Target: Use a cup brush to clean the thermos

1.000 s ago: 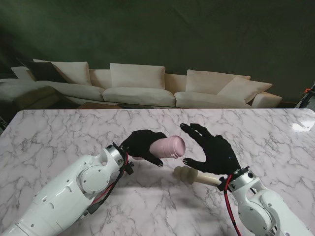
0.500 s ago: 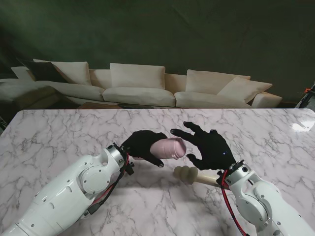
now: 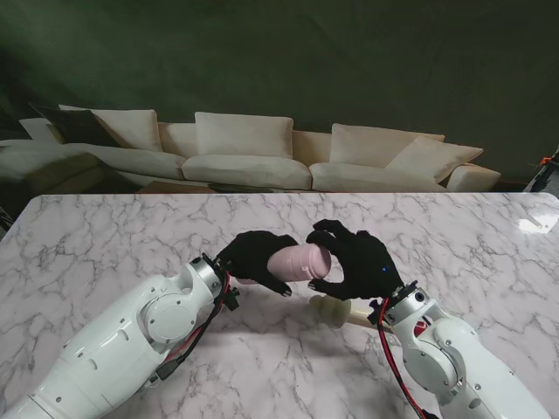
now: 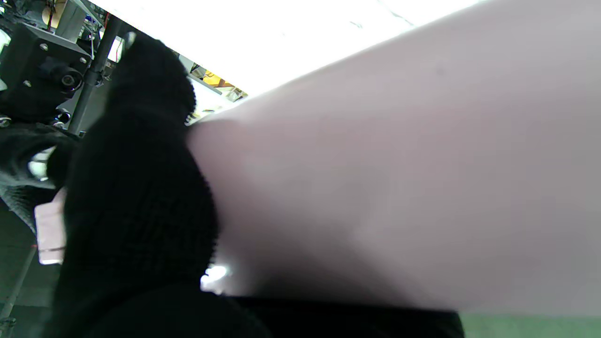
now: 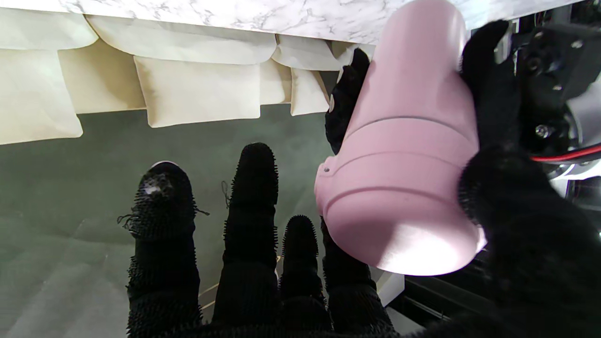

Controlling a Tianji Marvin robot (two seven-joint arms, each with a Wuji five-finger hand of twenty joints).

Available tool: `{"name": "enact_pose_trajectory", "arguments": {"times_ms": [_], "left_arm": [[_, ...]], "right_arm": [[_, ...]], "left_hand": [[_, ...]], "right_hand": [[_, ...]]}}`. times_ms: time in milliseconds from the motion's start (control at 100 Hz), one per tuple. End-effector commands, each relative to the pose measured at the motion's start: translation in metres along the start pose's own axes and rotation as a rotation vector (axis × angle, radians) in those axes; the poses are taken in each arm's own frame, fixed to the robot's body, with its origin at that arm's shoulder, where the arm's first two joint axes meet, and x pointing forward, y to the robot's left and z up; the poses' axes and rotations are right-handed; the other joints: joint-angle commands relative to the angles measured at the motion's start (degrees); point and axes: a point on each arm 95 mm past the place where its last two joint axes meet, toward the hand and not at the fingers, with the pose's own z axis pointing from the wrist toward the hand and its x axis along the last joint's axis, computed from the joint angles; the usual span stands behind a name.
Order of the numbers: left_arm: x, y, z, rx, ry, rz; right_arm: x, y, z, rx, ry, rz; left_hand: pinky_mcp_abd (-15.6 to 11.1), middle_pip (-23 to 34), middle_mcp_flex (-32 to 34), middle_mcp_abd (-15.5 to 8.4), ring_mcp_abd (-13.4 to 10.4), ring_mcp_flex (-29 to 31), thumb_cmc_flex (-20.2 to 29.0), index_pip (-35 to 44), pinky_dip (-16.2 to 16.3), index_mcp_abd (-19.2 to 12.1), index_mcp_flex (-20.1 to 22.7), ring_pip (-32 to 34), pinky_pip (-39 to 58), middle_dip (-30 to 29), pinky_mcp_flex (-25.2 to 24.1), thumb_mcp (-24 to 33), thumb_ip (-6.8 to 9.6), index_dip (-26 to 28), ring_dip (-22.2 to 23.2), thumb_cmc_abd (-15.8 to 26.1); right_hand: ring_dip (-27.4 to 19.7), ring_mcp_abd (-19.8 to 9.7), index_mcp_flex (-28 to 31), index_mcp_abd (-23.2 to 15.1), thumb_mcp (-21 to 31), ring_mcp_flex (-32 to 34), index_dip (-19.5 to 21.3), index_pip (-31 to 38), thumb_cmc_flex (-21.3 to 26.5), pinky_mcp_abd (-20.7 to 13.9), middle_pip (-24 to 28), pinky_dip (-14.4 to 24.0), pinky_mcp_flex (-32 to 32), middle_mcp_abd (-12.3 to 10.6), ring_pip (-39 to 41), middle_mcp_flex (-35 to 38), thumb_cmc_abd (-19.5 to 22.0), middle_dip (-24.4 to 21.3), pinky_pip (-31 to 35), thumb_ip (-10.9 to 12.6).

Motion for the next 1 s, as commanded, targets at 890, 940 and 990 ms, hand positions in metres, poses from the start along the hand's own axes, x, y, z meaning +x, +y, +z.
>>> {"name": "enact_pose_trajectory", "arguments": {"times_ms": [890, 940, 990], "left_arm": [[0.006, 0.003, 0.005, -0.011, 0.013, -0.010], [0.006, 0.002, 0.005, -0.011, 0.013, -0.009], [0.006, 0.002, 0.005, -0.010, 0.013, -0.008]], "right_arm": [[0.019, -0.002, 0.006, -0.063, -0.145, 0.171], [0.018, 0.000, 0.004, -0.066, -0.141, 0.169], [0.017, 0.002, 0.000, -0.064, -0.137, 0.162]], "left_hand": [[-6.39, 2.09, -0.17, -2.69, -4.73, 5.33, 18.81, 7.08, 2.89, -11.34, 5.06, 11.52, 9.12, 0.30, 2.50, 13.03, -0.48, 0.98, 3.01, 29.69], [-6.39, 2.08, -0.17, -2.65, -4.69, 5.34, 18.84, 7.09, 2.89, -11.37, 5.09, 11.52, 9.12, 0.30, 2.48, 13.05, -0.47, 0.98, 3.01, 29.67], [-6.45, 2.09, -0.15, -2.69, -4.67, 5.34, 18.78, 7.07, 2.90, -11.33, 5.07, 11.52, 9.14, 0.29, 2.51, 13.04, -0.46, 0.97, 3.01, 29.73]], "right_hand": [[-4.38, 8.27, -15.40, 1.18, -14.53, -8.27, -17.73, -16.00, -22.70, 4.81, -8.90, -5.11, -6.32, 6.04, -6.56, -3.53, 22.09, -4.02, -4.78, 0.44], [-4.99, 8.11, -15.61, 0.10, -13.15, -8.67, -18.52, -18.00, -20.45, 4.18, -10.59, -5.60, -6.22, 5.90, -7.41, -3.51, 19.31, -4.56, -5.08, 0.63], [-5.35, 7.95, -15.74, 0.78, -11.90, -8.66, -17.88, -19.37, -18.07, 2.33, -11.69, -6.46, -5.20, 6.20, -7.70, -3.48, 16.60, -4.88, -5.47, 0.91]]}}
